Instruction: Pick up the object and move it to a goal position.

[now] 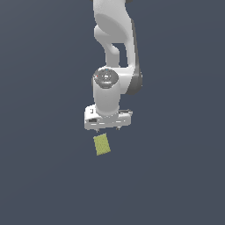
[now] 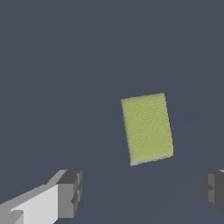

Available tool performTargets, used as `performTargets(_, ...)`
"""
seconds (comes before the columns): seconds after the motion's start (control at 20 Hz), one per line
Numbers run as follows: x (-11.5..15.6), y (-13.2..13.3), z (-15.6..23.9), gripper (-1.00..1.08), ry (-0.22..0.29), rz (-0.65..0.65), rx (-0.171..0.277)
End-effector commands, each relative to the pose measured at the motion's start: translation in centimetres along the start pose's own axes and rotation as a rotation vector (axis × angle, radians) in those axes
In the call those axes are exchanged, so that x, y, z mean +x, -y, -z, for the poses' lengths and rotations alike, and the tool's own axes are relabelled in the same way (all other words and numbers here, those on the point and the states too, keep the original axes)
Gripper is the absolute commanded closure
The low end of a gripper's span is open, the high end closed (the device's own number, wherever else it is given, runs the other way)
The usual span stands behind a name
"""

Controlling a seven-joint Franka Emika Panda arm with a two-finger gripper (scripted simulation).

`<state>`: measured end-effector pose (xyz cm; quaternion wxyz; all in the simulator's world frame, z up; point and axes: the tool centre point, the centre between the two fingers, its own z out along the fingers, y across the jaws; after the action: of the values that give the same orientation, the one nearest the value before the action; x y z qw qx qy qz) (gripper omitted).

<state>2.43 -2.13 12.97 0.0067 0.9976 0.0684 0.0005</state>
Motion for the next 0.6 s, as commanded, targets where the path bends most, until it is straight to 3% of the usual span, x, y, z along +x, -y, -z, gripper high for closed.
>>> performTargets(0.0, 0.5, -0.9, -1.6, -0.92, 0.001, 0.043, 0.002)
performTargets(0.55, 1.8, -3.6, -6.5, -0.92, -0.001, 0.167, 0.012)
